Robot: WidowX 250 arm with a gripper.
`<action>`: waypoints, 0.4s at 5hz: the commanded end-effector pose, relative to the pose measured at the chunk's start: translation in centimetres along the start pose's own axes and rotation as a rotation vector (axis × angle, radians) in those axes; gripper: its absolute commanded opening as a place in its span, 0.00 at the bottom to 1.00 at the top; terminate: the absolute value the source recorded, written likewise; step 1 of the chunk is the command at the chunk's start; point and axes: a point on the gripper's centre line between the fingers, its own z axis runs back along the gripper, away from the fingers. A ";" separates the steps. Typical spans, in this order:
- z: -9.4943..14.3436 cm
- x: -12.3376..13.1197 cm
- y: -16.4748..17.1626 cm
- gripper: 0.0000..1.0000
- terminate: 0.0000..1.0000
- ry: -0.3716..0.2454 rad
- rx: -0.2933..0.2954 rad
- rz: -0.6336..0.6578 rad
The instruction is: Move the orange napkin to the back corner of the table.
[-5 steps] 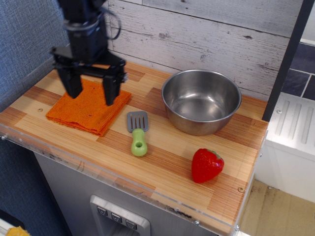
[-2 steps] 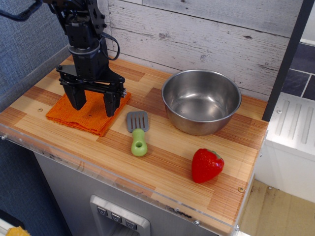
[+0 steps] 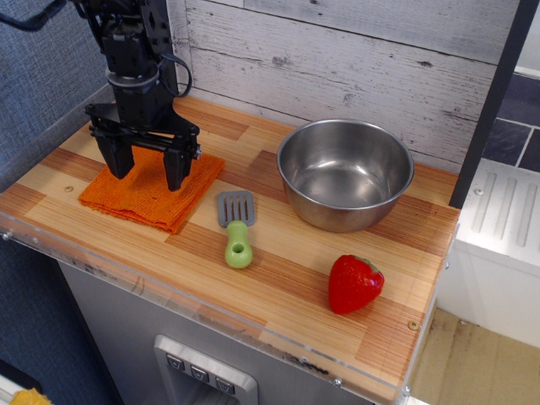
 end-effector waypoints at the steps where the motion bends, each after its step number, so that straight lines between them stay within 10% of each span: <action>1: -1.2 0.2 0.2 1.00 0.00 0.009 0.015 -0.021; 2: -3.0 0.0 0.3 1.00 0.00 0.044 0.023 -0.027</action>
